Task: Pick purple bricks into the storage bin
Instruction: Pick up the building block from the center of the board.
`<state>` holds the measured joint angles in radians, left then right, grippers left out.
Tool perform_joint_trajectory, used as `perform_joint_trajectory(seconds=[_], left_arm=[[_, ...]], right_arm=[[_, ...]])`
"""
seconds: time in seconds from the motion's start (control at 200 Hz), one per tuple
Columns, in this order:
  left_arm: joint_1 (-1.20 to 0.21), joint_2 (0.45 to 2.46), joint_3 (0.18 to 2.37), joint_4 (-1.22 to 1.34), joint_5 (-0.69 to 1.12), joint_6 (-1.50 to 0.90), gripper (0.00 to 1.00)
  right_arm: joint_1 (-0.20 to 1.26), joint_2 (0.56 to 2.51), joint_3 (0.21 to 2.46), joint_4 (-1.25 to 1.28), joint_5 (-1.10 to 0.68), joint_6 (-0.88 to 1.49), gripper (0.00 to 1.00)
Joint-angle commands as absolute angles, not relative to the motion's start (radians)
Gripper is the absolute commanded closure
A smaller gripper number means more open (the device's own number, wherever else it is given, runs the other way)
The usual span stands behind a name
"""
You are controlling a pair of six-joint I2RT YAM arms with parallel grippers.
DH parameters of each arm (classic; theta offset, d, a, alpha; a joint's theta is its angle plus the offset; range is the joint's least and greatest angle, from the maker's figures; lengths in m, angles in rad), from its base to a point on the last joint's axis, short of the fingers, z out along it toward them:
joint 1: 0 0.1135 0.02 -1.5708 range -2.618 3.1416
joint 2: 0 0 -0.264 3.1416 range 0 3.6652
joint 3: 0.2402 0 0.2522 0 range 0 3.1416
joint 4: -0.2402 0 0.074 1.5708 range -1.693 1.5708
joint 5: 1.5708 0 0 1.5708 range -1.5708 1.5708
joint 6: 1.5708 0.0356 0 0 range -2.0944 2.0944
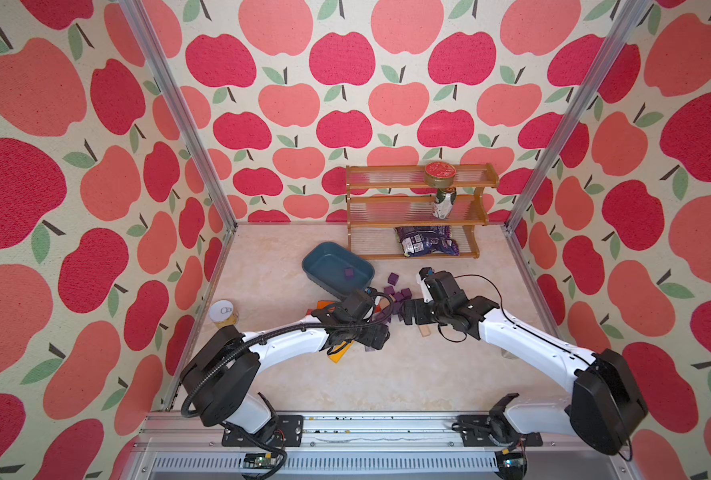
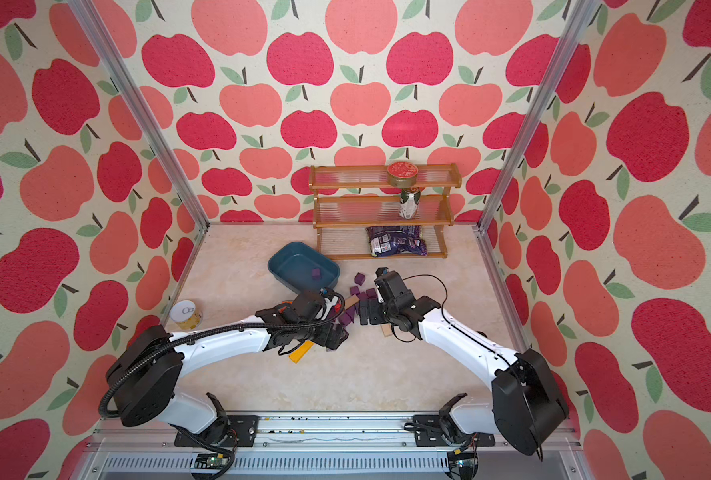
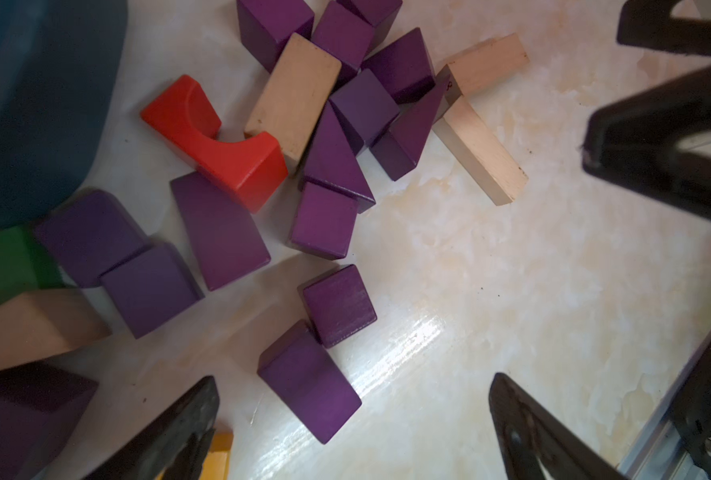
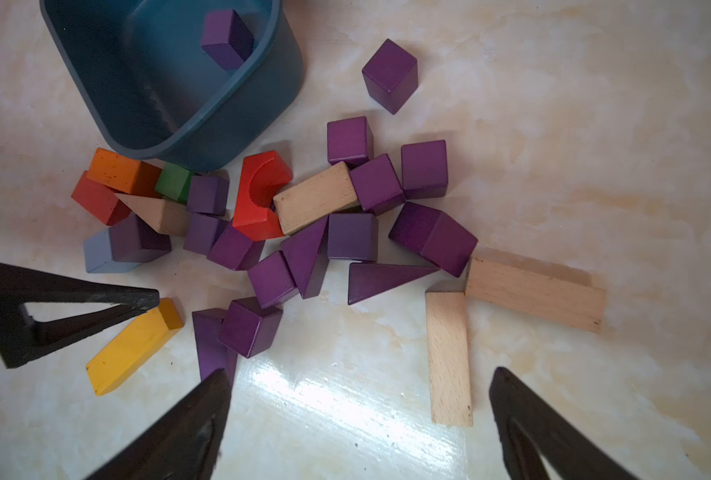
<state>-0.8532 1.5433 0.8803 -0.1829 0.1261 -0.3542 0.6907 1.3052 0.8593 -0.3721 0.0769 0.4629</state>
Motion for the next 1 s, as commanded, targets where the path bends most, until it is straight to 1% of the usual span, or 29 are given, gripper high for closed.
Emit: perform_joint_trajectory(seconds=[0.0, 0.11, 0.135, 0.19, 0.23, 0.295, 0.345, 0.535, 0.99], left_arm=[[-0.868, 1.592, 0.952, -0.242, 0.141, -0.36, 0.02], [-0.877, 1.629, 0.975, -0.251, 0.138, -0.348, 0.11], [-0.878, 1.634, 0.98, -0.251, 0.139, -0.347, 0.14], [-0.879, 1.648, 0.987, -0.249, 0.141, -0.348, 0.24], [-0.88, 1.658, 0.994, -0.25, 0.138, -0.349, 0.26], [-0.884, 1.67, 1.005, -0.252, 0.131, -0.345, 0.34], [-0.887, 1.678, 1.014, -0.258, 0.122, -0.346, 0.37], [-0.895, 1.718, 1.051, -0.298, 0.066, -0.345, 0.42], [-0.903, 1.759, 1.073, -0.304, -0.009, -0.341, 0.46]], right_arm=[[0.685, 1.242, 0.84, -0.41, 0.144, 0.477, 0.01], [0.685, 1.203, 0.829, -0.414, 0.164, 0.481, 0.01], [0.686, 1.198, 0.827, -0.414, 0.168, 0.483, 0.01], [0.686, 1.191, 0.825, -0.414, 0.173, 0.484, 0.01], [0.686, 1.188, 0.825, -0.416, 0.176, 0.483, 0.01], [0.685, 1.189, 0.829, -0.423, 0.185, 0.483, 0.01], [0.686, 1.189, 0.829, -0.426, 0.188, 0.482, 0.01], [0.684, 1.189, 0.833, -0.433, 0.201, 0.473, 0.01], [0.684, 1.22, 0.85, -0.434, 0.172, 0.456, 0.01]])
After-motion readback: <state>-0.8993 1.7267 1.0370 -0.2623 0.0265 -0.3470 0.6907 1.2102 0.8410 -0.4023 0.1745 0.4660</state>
